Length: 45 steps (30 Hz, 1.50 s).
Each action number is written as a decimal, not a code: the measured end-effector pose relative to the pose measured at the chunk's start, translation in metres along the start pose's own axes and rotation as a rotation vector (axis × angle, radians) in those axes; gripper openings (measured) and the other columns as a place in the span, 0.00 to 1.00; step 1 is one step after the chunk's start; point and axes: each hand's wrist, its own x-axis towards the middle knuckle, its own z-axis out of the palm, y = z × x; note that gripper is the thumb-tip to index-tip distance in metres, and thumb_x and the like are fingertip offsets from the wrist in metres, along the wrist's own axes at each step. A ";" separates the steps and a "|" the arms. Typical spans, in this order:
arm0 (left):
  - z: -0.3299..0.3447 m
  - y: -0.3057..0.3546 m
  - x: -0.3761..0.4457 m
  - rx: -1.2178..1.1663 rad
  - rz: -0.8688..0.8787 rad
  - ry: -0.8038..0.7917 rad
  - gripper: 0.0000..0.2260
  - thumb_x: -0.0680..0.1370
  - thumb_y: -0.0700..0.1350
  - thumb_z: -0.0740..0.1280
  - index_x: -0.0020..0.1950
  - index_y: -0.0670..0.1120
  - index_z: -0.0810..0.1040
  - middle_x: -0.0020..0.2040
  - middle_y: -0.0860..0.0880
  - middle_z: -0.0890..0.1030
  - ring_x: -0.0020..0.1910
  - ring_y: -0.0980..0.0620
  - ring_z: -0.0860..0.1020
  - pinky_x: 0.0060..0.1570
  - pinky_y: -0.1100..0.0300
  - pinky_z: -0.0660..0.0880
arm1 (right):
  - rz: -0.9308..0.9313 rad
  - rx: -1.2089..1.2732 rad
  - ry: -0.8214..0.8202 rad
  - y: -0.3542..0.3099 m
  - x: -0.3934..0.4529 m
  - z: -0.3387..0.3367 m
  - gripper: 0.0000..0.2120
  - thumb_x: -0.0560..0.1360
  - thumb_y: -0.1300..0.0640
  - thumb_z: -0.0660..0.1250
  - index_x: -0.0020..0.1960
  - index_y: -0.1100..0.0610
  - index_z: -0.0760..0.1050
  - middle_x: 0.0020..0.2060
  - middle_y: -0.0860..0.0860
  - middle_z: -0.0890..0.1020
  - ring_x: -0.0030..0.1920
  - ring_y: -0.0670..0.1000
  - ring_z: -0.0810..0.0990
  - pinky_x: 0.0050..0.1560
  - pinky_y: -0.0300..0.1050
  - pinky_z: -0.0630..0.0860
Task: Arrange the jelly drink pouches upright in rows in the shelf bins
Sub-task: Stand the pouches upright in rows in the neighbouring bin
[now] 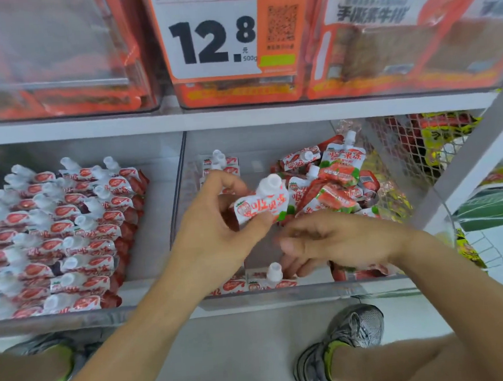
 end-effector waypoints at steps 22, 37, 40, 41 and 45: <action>-0.010 -0.028 -0.036 0.636 0.284 -0.295 0.19 0.73 0.62 0.66 0.62 0.64 0.66 0.48 0.72 0.72 0.51 0.73 0.71 0.50 0.77 0.67 | -0.303 -0.597 0.458 -0.004 0.019 0.007 0.13 0.72 0.52 0.75 0.56 0.49 0.81 0.45 0.40 0.83 0.45 0.38 0.80 0.44 0.31 0.73; -0.010 -0.033 -0.034 0.691 0.228 -0.223 0.29 0.71 0.65 0.67 0.70 0.61 0.65 0.61 0.67 0.69 0.60 0.68 0.69 0.56 0.73 0.65 | -0.130 -0.460 0.030 -0.005 0.028 0.004 0.09 0.76 0.61 0.69 0.55 0.53 0.82 0.49 0.46 0.86 0.51 0.45 0.84 0.56 0.53 0.80; -0.001 -0.023 -0.027 0.685 0.245 -0.321 0.26 0.70 0.66 0.68 0.66 0.63 0.65 0.55 0.68 0.70 0.52 0.70 0.69 0.48 0.74 0.65 | -0.108 -0.341 -0.041 -0.004 0.021 -0.007 0.15 0.78 0.67 0.65 0.60 0.54 0.81 0.56 0.45 0.84 0.59 0.44 0.81 0.64 0.50 0.76; 0.000 -0.021 -0.024 0.701 0.261 -0.337 0.26 0.71 0.66 0.68 0.66 0.62 0.66 0.55 0.66 0.73 0.51 0.68 0.70 0.48 0.73 0.66 | -0.106 -0.312 -0.005 -0.004 0.016 -0.011 0.15 0.78 0.68 0.65 0.60 0.54 0.81 0.56 0.45 0.84 0.59 0.43 0.81 0.65 0.49 0.76; 0.001 -0.023 -0.016 0.741 0.280 -0.359 0.20 0.72 0.65 0.66 0.60 0.58 0.74 0.51 0.60 0.79 0.50 0.60 0.75 0.51 0.62 0.73 | -0.254 -0.223 0.530 -0.007 -0.010 -0.033 0.09 0.74 0.63 0.72 0.53 0.54 0.83 0.48 0.47 0.86 0.52 0.45 0.84 0.60 0.49 0.79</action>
